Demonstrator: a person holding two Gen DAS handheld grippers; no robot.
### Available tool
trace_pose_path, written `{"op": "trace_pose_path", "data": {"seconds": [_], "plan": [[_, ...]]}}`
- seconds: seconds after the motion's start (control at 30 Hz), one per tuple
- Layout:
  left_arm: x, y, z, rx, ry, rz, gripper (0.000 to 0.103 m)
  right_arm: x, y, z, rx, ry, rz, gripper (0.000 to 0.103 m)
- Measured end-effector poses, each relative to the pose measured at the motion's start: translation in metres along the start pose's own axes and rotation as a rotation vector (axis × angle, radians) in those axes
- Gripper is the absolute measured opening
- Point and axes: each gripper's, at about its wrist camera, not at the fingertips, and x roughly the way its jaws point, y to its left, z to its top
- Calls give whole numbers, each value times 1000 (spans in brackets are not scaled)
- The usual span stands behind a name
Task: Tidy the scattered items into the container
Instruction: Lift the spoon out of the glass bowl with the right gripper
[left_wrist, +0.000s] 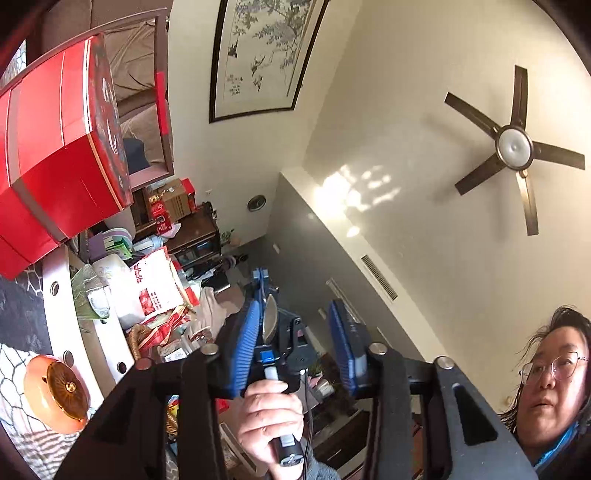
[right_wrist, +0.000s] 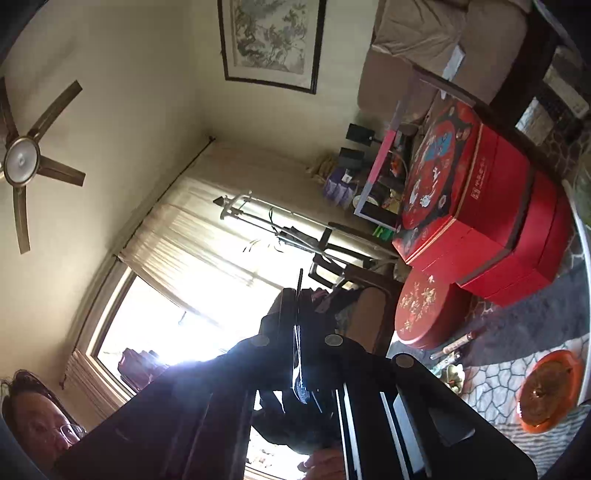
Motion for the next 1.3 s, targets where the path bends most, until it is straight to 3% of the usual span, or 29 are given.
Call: {"op": "trace_pose_path", "data": {"seconds": [0.33,0.4,0.5,0.63,0.73,0.8,0.93,1.0,1.1,1.23,1.3], "plan": [[-6,3,2,-12,-5,55,31,10,-21,-14,90,-53,36,3],[-3,4,3,-18,11,72,15,11,-24,-16,104,-56,35,3],[-4,7,2,-40,10,83,4,12,-27,-20,117,-53,31,3],[-12,3,1,-39,-43,76,2,14,-34,-26,143,-45,31,4],[-18,1,1,-55,-83,74,2,17,-42,-29,182,-21,59,12],[-22,1,2,-77,-110,57,2,14,-46,-31,195,-32,43,36],[-26,5,7,-127,-132,63,2,-6,-48,-35,194,-75,12,40],[-26,6,10,-153,-119,78,2,-17,-32,-34,99,-76,-116,40],[-23,4,19,-198,-49,160,2,-20,26,-32,-243,8,-377,39],[-22,-5,36,-284,27,268,2,9,102,-69,-968,161,-873,38],[-25,-12,42,-335,22,304,2,27,110,-99,-1257,257,-1035,33]]}}
